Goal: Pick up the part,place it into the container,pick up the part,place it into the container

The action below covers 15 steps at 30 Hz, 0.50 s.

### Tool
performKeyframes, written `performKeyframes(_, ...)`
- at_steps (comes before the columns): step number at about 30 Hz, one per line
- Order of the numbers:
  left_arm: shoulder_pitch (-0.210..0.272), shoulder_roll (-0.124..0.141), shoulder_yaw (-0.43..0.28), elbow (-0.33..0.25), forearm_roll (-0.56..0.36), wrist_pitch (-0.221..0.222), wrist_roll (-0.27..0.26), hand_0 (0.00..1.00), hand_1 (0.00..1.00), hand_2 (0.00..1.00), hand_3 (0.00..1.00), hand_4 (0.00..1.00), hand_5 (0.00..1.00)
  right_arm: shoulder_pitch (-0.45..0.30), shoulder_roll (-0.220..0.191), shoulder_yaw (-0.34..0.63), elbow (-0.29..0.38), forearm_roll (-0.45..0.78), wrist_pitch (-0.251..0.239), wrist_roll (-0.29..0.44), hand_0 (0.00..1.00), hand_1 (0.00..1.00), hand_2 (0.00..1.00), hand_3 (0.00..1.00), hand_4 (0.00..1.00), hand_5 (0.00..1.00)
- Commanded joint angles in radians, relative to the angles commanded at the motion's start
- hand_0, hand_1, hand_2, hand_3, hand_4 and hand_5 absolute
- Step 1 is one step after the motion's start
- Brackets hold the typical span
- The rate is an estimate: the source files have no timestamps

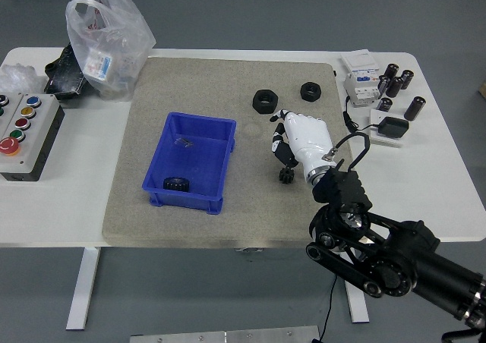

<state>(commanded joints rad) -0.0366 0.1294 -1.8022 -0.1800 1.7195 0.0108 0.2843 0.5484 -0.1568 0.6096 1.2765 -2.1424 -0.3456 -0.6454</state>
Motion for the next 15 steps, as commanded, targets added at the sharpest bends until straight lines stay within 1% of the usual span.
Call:
performKeyframes(1,0.001,-0.001,-0.003,0.000,0.003,0.000,0.001,0.612,0.605,0.591,0.630,0.629,0.336,-0.002,-0.006,0.006,0.020,-0.025,0.030,0.000,0.305,0.560,0.863,0.940,0.857,0.405)
performKeyframes(3,0.003,-0.001,-0.008,0.000,0.007,0.001,0.003,0.612,0.605,0.591,0.630,0.629,0.336,-0.005,-0.014,0.012,0.054,-0.061,0.083,0.000,0.305,0.560,0.863,0.940,0.857,0.405)
performKeyframes(6,0.003,-0.001,-0.011,0.000,0.011,0.001,0.003,0.612,0.605,0.591,0.630,0.629,0.336,-0.009,-0.028,0.022,0.114,-0.093,0.182,0.000,0.305,0.560,0.863,0.940,0.857,0.405)
performKeyframes(7,0.002,-0.001,-0.011,0.000,0.010,0.001,0.003,0.612,0.605,0.591,0.630,0.632,0.341,-0.009,-0.031,0.024,0.131,-0.093,0.212,0.000,0.287,0.529,0.893,0.976,0.919,0.443)
performKeyframes(9,0.001,0.000,-0.009,0.000,0.009,0.001,0.001,0.612,0.605,0.591,0.630,0.632,0.341,-0.009,-0.038,0.025,0.159,-0.086,0.277,0.000,0.287,0.529,0.893,0.976,0.919,0.443)
performKeyframes(12,-0.001,0.001,-0.006,0.000,0.007,0.000,0.000,0.612,0.605,0.591,0.630,0.632,0.341,-0.004,-0.044,0.019,0.171,-0.064,0.368,0.000,0.287,0.529,0.893,0.976,0.919,0.443)
performKeyframes(13,-0.001,0.001,-0.005,0.000,0.006,0.000,0.000,0.612,0.604,0.591,0.630,0.633,0.343,-0.003,-0.045,0.016,0.167,-0.054,0.398,0.000,0.279,0.496,0.869,0.946,0.917,0.433)
performKeyframes(15,-0.001,0.000,-0.005,0.000,0.006,0.000,0.000,0.612,0.604,0.591,0.630,0.633,0.343,-0.002,-0.047,0.010,0.156,-0.037,0.446,0.000,0.279,0.496,0.869,0.946,0.917,0.433)
